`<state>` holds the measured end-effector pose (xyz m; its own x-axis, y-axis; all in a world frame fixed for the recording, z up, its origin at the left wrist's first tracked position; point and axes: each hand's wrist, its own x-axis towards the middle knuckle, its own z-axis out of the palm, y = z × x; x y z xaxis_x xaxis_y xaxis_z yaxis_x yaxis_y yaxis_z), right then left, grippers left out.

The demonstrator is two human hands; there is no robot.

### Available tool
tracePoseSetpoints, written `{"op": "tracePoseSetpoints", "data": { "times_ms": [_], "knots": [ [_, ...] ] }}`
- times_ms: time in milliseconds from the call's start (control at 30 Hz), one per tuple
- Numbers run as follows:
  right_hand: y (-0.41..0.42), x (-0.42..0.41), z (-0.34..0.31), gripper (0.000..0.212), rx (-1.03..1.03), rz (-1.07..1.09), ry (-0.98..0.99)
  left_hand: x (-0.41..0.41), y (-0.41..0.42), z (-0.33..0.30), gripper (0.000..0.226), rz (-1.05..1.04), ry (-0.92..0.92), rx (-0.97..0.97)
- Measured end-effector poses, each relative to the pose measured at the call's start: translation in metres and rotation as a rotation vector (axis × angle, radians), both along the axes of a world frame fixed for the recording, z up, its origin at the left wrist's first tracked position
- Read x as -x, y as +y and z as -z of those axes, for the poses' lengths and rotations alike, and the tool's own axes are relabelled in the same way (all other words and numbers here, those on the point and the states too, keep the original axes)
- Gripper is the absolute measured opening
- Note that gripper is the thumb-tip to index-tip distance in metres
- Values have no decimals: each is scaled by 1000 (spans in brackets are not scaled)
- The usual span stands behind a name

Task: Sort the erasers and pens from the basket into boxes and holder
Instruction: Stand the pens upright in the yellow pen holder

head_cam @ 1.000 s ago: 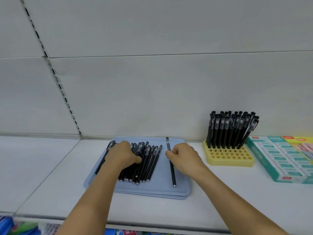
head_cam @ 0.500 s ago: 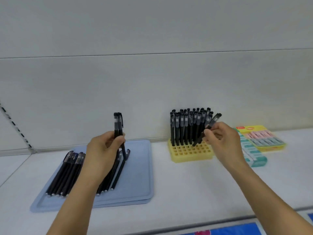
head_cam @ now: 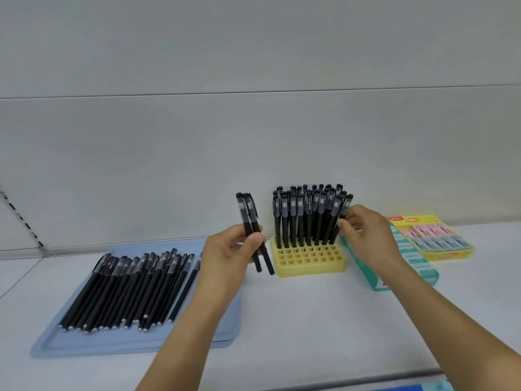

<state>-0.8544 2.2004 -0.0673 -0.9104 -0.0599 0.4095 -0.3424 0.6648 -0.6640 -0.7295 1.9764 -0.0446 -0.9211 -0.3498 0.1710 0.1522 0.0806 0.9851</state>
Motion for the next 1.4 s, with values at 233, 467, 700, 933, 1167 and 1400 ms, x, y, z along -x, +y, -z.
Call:
{"op": "tracePoseSetpoints", "data": {
  "times_ms": [233,467,700,933,1167,1400],
  "knots": [
    [-5,-19,-11,12,0,199,64,9,7,-6,15,50,1,0],
    [-63,-57,-43,13,177,-481,-48,13,23,-7,16,231,39,128],
    [-67,-40,-41,6,375,-299,-95,8,-5,5,13,-3,2,-45],
    [-80,-30,-24,11,207,-250,-159,-3,-16,15,14,-18,1,-136],
    [-86,-20,-20,15,89,-229,-225,-4,-14,17,13,1,1,-109],
    [-81,-54,-39,22,15,-99,39,3,-6,18,12,26,-1,19]
  ]
}}
